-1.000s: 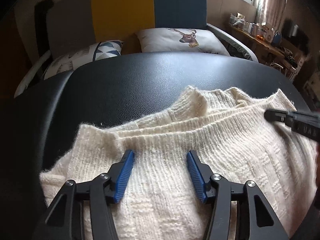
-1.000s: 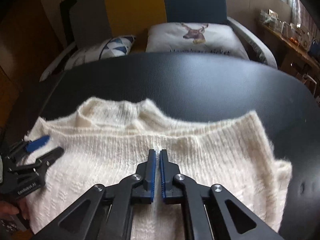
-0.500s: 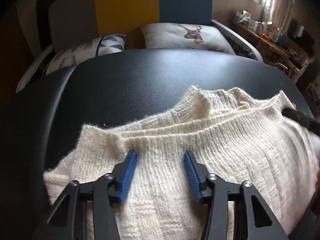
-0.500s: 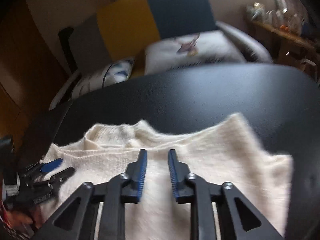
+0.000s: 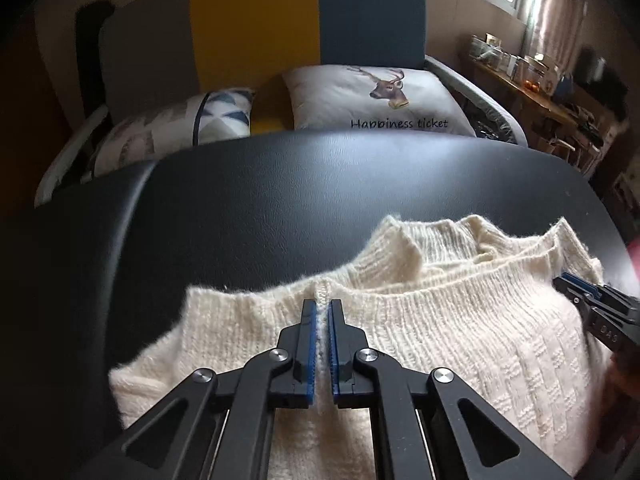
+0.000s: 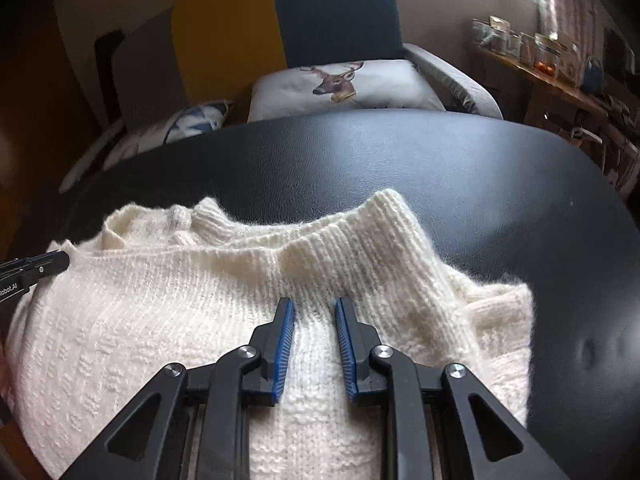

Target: Fold clothes

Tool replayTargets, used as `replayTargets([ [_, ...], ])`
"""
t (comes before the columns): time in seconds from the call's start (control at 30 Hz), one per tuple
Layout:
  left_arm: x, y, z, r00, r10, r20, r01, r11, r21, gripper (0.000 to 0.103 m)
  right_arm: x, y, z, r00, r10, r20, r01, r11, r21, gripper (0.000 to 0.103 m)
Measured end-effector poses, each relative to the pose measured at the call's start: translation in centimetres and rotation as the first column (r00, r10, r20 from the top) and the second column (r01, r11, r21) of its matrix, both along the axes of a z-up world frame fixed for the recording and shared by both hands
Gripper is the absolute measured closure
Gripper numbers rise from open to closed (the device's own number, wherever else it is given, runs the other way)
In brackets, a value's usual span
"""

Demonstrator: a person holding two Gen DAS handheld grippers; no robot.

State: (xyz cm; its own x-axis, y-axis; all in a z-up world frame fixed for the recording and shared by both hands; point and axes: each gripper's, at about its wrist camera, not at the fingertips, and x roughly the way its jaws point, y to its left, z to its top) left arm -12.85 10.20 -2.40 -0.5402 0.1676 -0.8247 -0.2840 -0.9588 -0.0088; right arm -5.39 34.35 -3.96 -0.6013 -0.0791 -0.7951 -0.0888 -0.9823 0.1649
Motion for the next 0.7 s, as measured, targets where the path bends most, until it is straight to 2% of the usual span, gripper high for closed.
replayTargets([
  [0.13,-1.1,0.4,-2.3,0.999,0.013,0.038,-0.011,0.999,-0.035,0.097,0.1,-0.3,-0.2,1.000,-0.007,-0.001,0.007,1.000,0.009,0.082],
  [0.27,-0.2,1.9,-2.5,0.996,-0.067,-0.050,0.060,0.988,-0.140,0.092,0.2,-0.3,-0.4,1.000,-0.005,-0.013,0.006,1.000,0.004,0.082],
  [0.4,0.5,-0.2,0.1,0.997,-0.060,-0.057,0.057,0.997,-0.051,0.077,-0.1,-0.2,-0.3,1.000,0.004,-0.018,-0.004,1.000,-0.003,0.081],
  [0.47,1.9,-2.0,1.9,0.995,-0.031,-0.095,0.033,0.999,0.013,0.059,0.3,0.1,0.6,0.999,0.035,-0.005,-0.035,0.999,0.003,0.081],
  [0.53,4.1,-3.3,3.2,0.991,-0.024,-0.134,0.035,0.996,0.079,0.047,2.3,1.5,3.0,0.997,0.003,-0.075,-0.006,0.999,-0.035,0.081],
  [0.6,6.5,-4.0,4.0,0.987,-0.029,-0.159,0.052,0.989,0.141,0.044,4.9,3.7,5.5,0.986,-0.058,-0.155,0.044,0.995,-0.092,0.081],
  [0.7,9.3,-2.2,3.9,0.985,-0.106,-0.135,0.132,0.969,0.206,0.044,9.6,7.6,7.6,0.976,-0.154,-0.156,0.129,0.979,-0.160,0.081],
])
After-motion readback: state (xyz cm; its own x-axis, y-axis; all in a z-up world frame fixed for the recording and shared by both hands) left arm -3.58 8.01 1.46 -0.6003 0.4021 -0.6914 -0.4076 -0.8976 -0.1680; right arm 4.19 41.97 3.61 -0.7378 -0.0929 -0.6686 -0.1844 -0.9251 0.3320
